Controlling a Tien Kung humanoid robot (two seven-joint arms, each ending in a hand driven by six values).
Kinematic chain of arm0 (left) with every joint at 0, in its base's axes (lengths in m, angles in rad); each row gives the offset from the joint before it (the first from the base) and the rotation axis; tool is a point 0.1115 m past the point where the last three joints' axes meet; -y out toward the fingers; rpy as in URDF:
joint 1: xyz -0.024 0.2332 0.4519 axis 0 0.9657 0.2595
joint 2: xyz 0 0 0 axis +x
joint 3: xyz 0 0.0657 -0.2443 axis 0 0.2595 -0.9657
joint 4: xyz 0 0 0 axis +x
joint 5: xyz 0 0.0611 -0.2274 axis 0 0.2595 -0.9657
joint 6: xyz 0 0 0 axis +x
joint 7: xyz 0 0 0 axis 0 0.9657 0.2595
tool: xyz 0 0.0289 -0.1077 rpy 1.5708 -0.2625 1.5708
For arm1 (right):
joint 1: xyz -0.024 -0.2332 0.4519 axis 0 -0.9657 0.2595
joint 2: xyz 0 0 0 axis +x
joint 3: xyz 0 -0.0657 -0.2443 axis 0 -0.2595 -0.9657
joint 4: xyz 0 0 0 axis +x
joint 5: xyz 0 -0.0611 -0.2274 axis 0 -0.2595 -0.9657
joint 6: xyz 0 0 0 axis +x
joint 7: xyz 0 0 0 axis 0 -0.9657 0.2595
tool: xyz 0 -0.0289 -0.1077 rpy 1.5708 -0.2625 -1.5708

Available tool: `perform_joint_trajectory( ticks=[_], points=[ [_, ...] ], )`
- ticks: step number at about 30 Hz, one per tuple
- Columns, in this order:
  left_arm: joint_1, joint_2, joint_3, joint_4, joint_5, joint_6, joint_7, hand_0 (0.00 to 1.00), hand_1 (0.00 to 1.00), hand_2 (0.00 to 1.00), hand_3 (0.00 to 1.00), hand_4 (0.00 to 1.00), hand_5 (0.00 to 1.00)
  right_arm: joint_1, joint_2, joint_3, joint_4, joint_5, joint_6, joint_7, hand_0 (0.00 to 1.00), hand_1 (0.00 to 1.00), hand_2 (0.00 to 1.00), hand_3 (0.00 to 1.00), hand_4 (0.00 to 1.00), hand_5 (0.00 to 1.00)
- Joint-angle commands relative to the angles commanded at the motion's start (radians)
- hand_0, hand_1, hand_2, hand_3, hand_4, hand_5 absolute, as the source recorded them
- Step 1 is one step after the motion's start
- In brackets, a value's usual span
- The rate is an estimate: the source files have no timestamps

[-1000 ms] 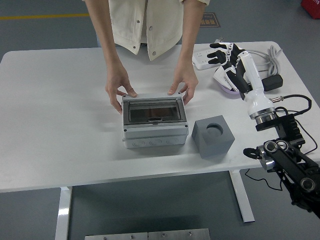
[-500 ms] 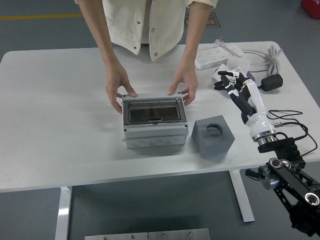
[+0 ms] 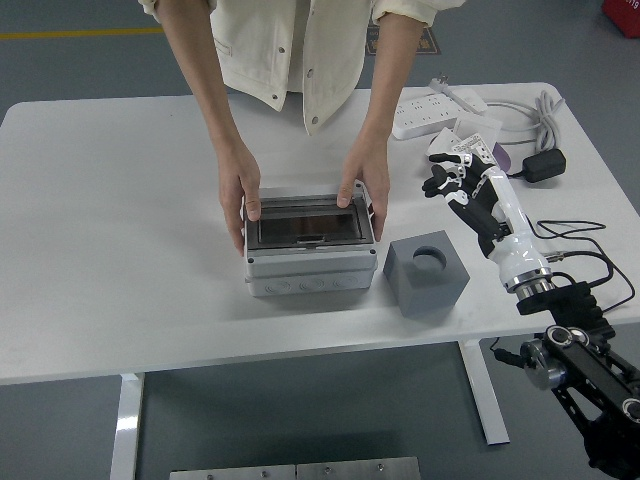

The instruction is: Fetch the battery,place it into the box,close the lid of the box

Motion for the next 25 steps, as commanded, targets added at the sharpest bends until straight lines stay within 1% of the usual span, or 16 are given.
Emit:
perform_joint_trajectory(
  ticks=[2, 7, 8, 14, 15, 19, 20, 25],
  points=[
    [-0.003, 0.003, 0.009, 0.0, -0.008, 0.0, 0.0, 0.626, 0.741, 0.575, 0.55, 0.191, 0.002, -0.004, -0.003, 0.0, 0.006, -0.004, 0.008, -0.007, 0.554, 0.486, 0.469, 0.599, 0.72, 0.451],
    [-0.006, 0.009, 0.022, 0.0, -0.018, -0.002, 0.0, 0.626, 0.741, 0.575, 0.55, 0.191, 0.002, -0.009, -0.005, 0.003, 0.01, -0.033, 0.025, -0.027, 0.554, 0.486, 0.469, 0.599, 0.72, 0.451],
    [-0.006, 0.01, 0.024, 0.0, -0.019, -0.002, 0.001, 0.636, 0.74, 0.573, 0.548, 0.218, 0.013, -0.009, -0.006, 0.004, 0.01, -0.041, 0.028, -0.032, 0.583, 0.516, 0.51, 0.611, 0.716, 0.457],
    [-0.005, 0.014, 0.024, 0.0, -0.017, -0.003, 0.003, 0.636, 0.74, 0.573, 0.548, 0.218, 0.013, -0.01, -0.007, 0.001, 0.009, -0.065, 0.039, -0.047, 0.583, 0.516, 0.51, 0.611, 0.716, 0.457],
    [-0.005, 0.015, 0.026, 0.0, -0.018, -0.004, 0.003, 0.638, 0.741, 0.574, 0.548, 0.216, 0.012, -0.01, -0.006, 0.0, 0.008, -0.066, 0.038, -0.048, 0.638, 0.619, 0.643, 0.672, 0.865, 0.421],
    [-0.007, 0.018, 0.035, 0.0, -0.025, -0.004, 0.003, 0.638, 0.741, 0.574, 0.548, 0.216, 0.012, -0.011, -0.007, -0.004, 0.003, -0.062, 0.038, -0.045, 0.638, 0.619, 0.643, 0.672, 0.865, 0.421],
    [-0.007, 0.018, 0.037, 0.0, -0.026, -0.004, 0.003, 0.641, 0.74, 0.573, 0.548, 0.218, 0.014, -0.011, -0.007, -0.005, 0.001, -0.061, 0.037, -0.044, 0.734, 0.695, 0.762, 0.819, 0.997, 0.466],
    [-0.008, 0.024, 0.045, 0.0, -0.033, -0.004, 0.002, 0.641, 0.74, 0.573, 0.548, 0.218, 0.014, -0.014, -0.006, -0.008, -0.006, -0.053, 0.033, -0.038, 0.734, 0.695, 0.762, 0.819, 0.997, 0.466]
  ],
)
